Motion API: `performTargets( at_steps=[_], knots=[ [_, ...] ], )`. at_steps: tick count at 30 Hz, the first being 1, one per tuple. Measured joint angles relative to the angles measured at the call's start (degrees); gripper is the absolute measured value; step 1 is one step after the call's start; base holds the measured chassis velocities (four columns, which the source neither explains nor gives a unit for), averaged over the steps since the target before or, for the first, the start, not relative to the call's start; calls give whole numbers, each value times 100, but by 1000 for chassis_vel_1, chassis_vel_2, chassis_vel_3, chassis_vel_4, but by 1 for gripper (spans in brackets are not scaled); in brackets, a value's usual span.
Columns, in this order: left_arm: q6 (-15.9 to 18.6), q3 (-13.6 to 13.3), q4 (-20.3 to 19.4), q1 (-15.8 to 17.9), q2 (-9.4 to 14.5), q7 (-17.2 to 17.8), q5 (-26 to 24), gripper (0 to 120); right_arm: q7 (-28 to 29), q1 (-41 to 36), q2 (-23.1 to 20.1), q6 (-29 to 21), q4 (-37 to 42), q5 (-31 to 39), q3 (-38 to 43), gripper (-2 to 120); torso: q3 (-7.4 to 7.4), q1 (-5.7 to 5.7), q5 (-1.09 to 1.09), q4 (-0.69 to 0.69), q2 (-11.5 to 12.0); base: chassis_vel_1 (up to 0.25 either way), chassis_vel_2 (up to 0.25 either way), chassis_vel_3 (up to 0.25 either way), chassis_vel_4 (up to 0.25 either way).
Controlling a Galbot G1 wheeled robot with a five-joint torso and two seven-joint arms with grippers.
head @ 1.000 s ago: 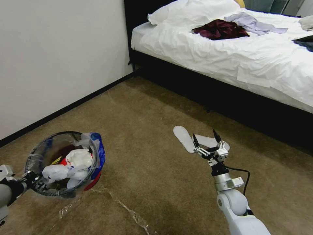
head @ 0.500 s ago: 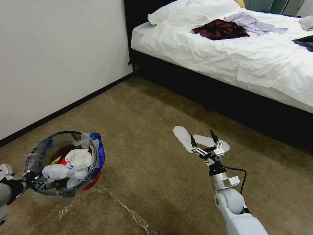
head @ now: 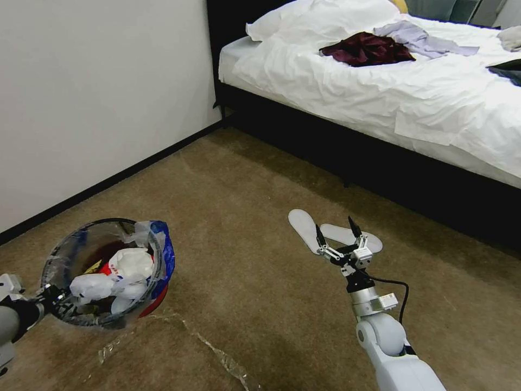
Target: Pick up the trash bin and place the garbage on the floor into it.
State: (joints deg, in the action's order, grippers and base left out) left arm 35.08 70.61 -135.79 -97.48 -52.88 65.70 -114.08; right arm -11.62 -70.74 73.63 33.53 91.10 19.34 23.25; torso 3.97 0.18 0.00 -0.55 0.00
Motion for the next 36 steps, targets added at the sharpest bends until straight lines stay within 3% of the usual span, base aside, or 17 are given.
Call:
performTargets(
  at_steps=[36],
  knots=[
    [0, 64, -97, -72, -70, 2, -20, 0, 31, -48, -11, 54, 54, -65, -15, 100, 0, 0, 0, 0, 0, 0, 0, 0, 0]
  ],
)
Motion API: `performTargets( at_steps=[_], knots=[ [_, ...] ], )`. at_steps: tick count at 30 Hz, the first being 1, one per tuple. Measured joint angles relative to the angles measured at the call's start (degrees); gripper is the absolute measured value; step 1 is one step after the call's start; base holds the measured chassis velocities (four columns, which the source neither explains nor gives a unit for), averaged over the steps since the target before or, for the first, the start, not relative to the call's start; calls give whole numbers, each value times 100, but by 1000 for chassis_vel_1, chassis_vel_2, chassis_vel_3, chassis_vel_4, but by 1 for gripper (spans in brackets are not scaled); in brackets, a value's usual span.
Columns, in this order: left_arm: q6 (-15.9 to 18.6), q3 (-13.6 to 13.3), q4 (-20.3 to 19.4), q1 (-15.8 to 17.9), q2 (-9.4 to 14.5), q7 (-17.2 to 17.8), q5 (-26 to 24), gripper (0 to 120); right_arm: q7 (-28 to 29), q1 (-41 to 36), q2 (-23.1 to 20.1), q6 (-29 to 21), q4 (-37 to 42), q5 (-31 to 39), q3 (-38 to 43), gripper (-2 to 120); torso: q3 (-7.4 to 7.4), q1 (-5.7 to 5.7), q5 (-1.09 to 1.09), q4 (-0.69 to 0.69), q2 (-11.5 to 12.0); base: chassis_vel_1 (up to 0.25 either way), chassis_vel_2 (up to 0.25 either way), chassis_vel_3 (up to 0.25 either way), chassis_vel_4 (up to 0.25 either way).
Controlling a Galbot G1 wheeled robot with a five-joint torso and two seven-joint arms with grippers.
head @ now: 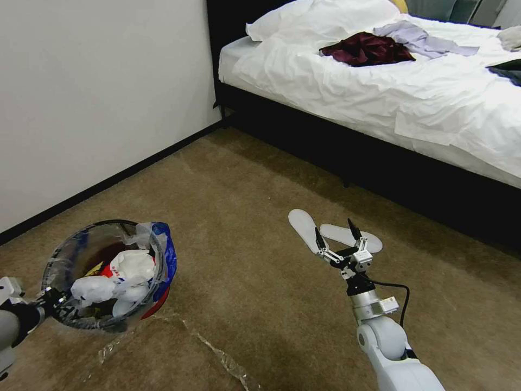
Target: Pick up the trash bin and place the garbage on the floor into it.
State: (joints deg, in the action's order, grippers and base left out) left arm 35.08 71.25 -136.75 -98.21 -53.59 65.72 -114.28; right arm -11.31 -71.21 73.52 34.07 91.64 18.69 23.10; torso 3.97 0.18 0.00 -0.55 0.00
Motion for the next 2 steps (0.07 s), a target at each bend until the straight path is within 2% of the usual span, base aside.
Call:
performTargets(
  at_steps=[2],
  knots=[
    [0, 0, 5, 4, 0, 0, -1, 0, 11, 8, 2, 4, -5, -2, -14, 100, 0, 0, 0, 0, 0, 0, 0, 0, 0]
  ],
)
